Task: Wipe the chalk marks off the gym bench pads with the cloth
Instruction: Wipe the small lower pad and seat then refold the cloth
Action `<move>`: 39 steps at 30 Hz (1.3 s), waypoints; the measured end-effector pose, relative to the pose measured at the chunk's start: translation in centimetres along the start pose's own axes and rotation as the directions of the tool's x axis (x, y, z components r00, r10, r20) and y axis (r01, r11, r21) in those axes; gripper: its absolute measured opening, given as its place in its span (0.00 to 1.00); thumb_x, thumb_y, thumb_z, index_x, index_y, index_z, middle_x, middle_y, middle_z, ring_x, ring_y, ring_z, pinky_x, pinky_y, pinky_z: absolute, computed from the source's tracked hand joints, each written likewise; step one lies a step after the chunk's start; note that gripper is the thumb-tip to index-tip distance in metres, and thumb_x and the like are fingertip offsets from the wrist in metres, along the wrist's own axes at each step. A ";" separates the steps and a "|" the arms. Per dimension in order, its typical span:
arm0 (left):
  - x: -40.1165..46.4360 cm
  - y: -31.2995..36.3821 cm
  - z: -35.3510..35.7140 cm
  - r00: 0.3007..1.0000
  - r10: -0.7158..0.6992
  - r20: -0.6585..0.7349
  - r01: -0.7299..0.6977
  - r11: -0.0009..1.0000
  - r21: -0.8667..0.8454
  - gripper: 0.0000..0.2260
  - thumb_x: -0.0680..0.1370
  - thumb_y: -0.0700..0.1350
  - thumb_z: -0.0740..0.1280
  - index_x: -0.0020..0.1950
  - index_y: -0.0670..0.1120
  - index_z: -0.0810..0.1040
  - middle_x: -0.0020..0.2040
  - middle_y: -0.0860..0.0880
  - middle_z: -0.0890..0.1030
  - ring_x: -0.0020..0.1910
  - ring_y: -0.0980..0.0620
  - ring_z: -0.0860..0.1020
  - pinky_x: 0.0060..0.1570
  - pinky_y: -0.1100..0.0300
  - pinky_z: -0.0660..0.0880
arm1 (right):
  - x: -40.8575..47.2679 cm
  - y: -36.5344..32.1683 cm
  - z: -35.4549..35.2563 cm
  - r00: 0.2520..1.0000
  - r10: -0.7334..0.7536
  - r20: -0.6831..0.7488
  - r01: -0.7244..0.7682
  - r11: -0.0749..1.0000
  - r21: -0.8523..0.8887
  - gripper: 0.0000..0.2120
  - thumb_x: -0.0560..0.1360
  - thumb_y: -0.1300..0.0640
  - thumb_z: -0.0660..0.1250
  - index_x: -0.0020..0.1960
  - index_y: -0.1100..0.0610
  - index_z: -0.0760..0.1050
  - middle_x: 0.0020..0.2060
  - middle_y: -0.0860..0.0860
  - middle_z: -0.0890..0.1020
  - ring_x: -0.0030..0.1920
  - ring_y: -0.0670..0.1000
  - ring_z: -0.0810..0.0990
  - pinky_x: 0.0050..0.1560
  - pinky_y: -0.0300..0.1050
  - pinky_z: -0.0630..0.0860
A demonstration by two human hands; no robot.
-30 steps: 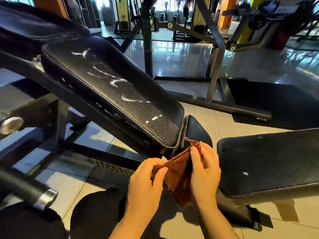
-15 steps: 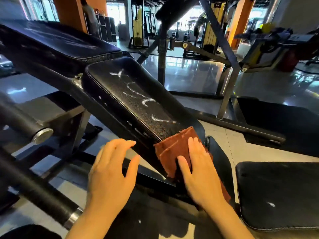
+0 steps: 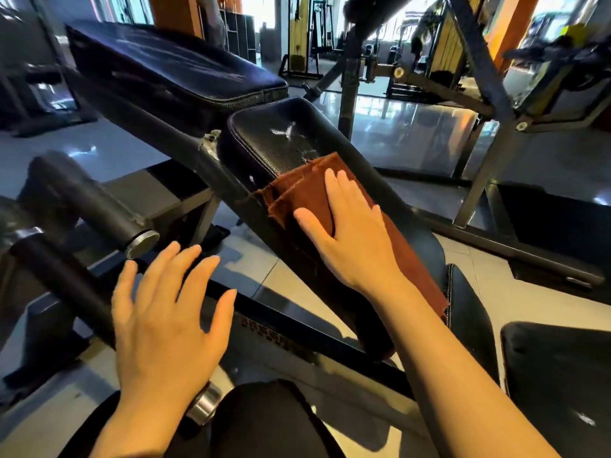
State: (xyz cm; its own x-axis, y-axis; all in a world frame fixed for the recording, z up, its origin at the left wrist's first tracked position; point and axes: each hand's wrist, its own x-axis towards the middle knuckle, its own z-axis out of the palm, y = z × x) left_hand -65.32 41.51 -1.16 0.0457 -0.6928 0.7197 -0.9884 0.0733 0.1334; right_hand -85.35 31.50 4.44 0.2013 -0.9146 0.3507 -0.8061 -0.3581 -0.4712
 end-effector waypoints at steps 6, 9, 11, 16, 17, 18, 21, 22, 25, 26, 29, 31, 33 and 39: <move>-0.1 -0.1 0.1 1.000 0.016 0.002 -0.016 0.999 -0.035 0.18 0.74 0.50 0.65 0.60 0.42 0.80 0.62 0.43 0.79 0.67 0.44 0.72 0.72 0.43 0.57 | -10.1 5.1 0.0 0.977 0.214 -0.014 -0.214 0.976 -0.027 0.39 0.73 0.26 0.42 0.78 0.42 0.43 0.78 0.43 0.50 0.78 0.45 0.49 0.78 0.54 0.49; -0.1 -0.1 0.1 0.999 0.026 0.029 -0.024 0.998 -0.055 0.19 0.75 0.51 0.63 0.61 0.42 0.79 0.62 0.43 0.79 0.67 0.45 0.72 0.72 0.48 0.54 | -13.0 5.7 0.3 0.967 0.253 -0.025 -0.254 0.965 -0.069 0.40 0.70 0.23 0.37 0.77 0.42 0.44 0.78 0.43 0.52 0.78 0.47 0.52 0.77 0.53 0.53; -0.1 -0.2 0.0 0.999 0.024 0.025 -0.022 0.997 -0.074 0.18 0.76 0.51 0.62 0.60 0.42 0.79 0.61 0.44 0.79 0.67 0.45 0.73 0.72 0.49 0.55 | -13.0 5.9 -0.3 0.979 0.203 -0.035 -0.206 0.968 -0.142 0.38 0.74 0.28 0.41 0.78 0.46 0.51 0.77 0.44 0.57 0.77 0.47 0.56 0.74 0.47 0.54; -0.2 -0.4 -0.1 1.000 0.014 -0.001 -0.014 0.991 -0.133 0.18 0.77 0.52 0.60 0.59 0.44 0.80 0.59 0.46 0.81 0.63 0.46 0.75 0.68 0.48 0.60 | -12.5 8.8 -1.5 0.999 0.036 0.001 -0.035 0.981 -0.192 0.30 0.78 0.32 0.46 0.76 0.42 0.55 0.76 0.43 0.61 0.75 0.50 0.62 0.73 0.56 0.62; -0.2 -0.4 -0.1 1.000 0.026 -0.004 -0.027 0.990 -0.139 0.17 0.77 0.52 0.60 0.59 0.44 0.80 0.58 0.46 0.81 0.63 0.46 0.76 0.68 0.48 0.60 | -12.5 8.9 -1.4 0.999 0.052 -0.014 -0.053 0.991 -0.123 0.29 0.78 0.33 0.48 0.76 0.41 0.55 0.76 0.42 0.59 0.76 0.49 0.59 0.74 0.55 0.59; -0.2 -0.4 -0.1 0.999 0.046 -0.009 -0.047 0.989 -0.141 0.17 0.77 0.52 0.60 0.58 0.44 0.80 0.57 0.46 0.81 0.62 0.46 0.76 0.67 0.48 0.61 | -12.5 8.8 -1.1 0.994 0.103 -0.032 -0.104 0.994 -0.028 0.27 0.78 0.35 0.49 0.75 0.39 0.55 0.77 0.41 0.57 0.77 0.46 0.55 0.75 0.52 0.55; -0.3 -0.4 -0.1 0.996 0.091 -0.021 -0.093 0.984 -0.154 0.16 0.77 0.51 0.60 0.56 0.44 0.80 0.54 0.47 0.82 0.60 0.47 0.76 0.66 0.49 0.62 | -12.7 8.0 -0.2 0.933 0.334 -0.134 -0.296 0.923 0.246 0.22 0.82 0.43 0.51 0.75 0.43 0.60 0.77 0.44 0.56 0.77 0.46 0.53 0.75 0.47 0.50; -0.5 -0.1 -0.2 0.996 0.089 -0.025 -0.092 0.980 -0.178 0.16 0.77 0.51 0.60 0.55 0.44 0.81 0.53 0.47 0.82 0.59 0.48 0.76 0.66 0.49 0.63 | -12.9 8.0 0.0 0.894 0.409 -0.182 -0.345 0.889 0.299 0.22 0.83 0.47 0.53 0.76 0.46 0.62 0.76 0.46 0.61 0.76 0.48 0.58 0.75 0.48 0.54; -0.8 2.5 -0.4 0.995 0.101 -0.025 -0.103 0.934 -0.342 0.14 0.76 0.51 0.61 0.53 0.46 0.81 0.51 0.49 0.81 0.57 0.51 0.74 0.62 0.56 0.63 | -13.2 8.2 -0.2 0.826 0.488 -0.281 -0.392 0.857 0.334 0.20 0.81 0.53 0.60 0.72 0.52 0.68 0.68 0.50 0.74 0.67 0.51 0.72 0.68 0.47 0.66; -0.9 3.9 -0.4 0.991 0.132 -0.018 -0.128 0.908 -0.400 0.13 0.76 0.50 0.61 0.53 0.46 0.81 0.51 0.50 0.81 0.56 0.52 0.74 0.61 0.60 0.62 | -13.3 8.3 -0.3 0.826 0.476 -0.302 -0.381 0.866 0.323 0.18 0.80 0.55 0.62 0.69 0.53 0.71 0.65 0.49 0.77 0.63 0.49 0.74 0.64 0.44 0.67; -0.5 8.7 0.1 0.957 0.287 -0.046 -0.268 0.813 -0.516 0.11 0.75 0.48 0.63 0.55 0.48 0.80 0.53 0.52 0.80 0.56 0.54 0.74 0.59 0.65 0.62 | -14.1 8.0 -0.8 0.859 0.387 -0.336 -0.276 0.901 0.334 0.14 0.79 0.59 0.66 0.62 0.45 0.73 0.56 0.43 0.78 0.54 0.39 0.74 0.61 0.41 0.71; 0.3 11.5 0.6 0.902 0.430 -0.035 -0.380 0.752 -0.538 0.17 0.74 0.48 0.64 0.62 0.48 0.76 0.61 0.51 0.77 0.63 0.52 0.72 0.62 0.61 0.63 | -15.3 7.6 -0.9 0.903 0.237 -0.359 -0.137 0.949 0.283 0.17 0.78 0.59 0.67 0.58 0.37 0.72 0.53 0.36 0.78 0.55 0.37 0.75 0.61 0.36 0.72; 1.7 13.5 0.9 0.800 0.596 0.064 -0.493 0.714 -0.497 0.26 0.73 0.51 0.67 0.71 0.50 0.69 0.70 0.49 0.71 0.71 0.50 0.65 0.71 0.54 0.61 | -16.4 7.2 -1.4 0.926 0.142 -0.350 -0.033 0.953 0.300 0.20 0.75 0.56 0.65 0.56 0.30 0.71 0.51 0.35 0.78 0.55 0.38 0.77 0.56 0.30 0.72; 5.0 15.7 0.4 0.630 0.689 0.358 -0.336 0.658 -0.674 0.14 0.75 0.56 0.67 0.59 0.55 0.79 0.53 0.55 0.80 0.56 0.53 0.76 0.60 0.50 0.71 | -17.7 7.2 -3.6 0.932 0.111 -0.345 0.053 0.900 0.433 0.16 0.75 0.54 0.68 0.54 0.35 0.70 0.49 0.37 0.78 0.49 0.43 0.80 0.49 0.33 0.76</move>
State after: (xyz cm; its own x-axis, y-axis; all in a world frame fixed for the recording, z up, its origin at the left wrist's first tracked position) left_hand -80.70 38.94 4.24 -0.7040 -0.6432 0.3010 -0.5679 0.7644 0.3053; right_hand -96.72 45.83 -2.27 -0.0935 -0.8275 0.5537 -0.4732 -0.4523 -0.7560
